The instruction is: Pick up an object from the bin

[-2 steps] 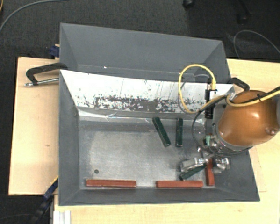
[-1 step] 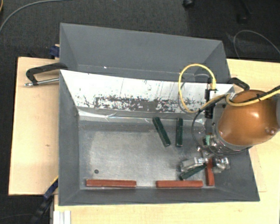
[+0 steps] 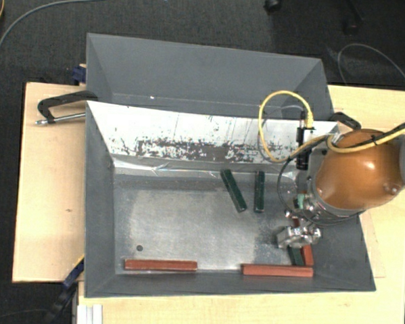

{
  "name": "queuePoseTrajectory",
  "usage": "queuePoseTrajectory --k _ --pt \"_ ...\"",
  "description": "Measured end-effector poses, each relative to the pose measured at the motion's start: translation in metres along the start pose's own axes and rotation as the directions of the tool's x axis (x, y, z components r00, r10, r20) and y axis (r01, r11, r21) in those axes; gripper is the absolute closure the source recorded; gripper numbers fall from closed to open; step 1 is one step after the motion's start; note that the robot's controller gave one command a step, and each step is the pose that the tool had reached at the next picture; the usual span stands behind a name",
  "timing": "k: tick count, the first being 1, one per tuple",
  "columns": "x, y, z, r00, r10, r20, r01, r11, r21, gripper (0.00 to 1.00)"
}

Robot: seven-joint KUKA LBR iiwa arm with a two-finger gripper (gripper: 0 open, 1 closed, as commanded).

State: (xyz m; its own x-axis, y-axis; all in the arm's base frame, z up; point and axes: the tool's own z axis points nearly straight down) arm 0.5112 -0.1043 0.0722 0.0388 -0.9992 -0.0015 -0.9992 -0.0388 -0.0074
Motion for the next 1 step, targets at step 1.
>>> queuePoseTrajectory --k 1 --pt "-0.0011 -0.0015 -0.0097 1.000 0.003 0.001 -0.003 1.000 -0.002 1.00"
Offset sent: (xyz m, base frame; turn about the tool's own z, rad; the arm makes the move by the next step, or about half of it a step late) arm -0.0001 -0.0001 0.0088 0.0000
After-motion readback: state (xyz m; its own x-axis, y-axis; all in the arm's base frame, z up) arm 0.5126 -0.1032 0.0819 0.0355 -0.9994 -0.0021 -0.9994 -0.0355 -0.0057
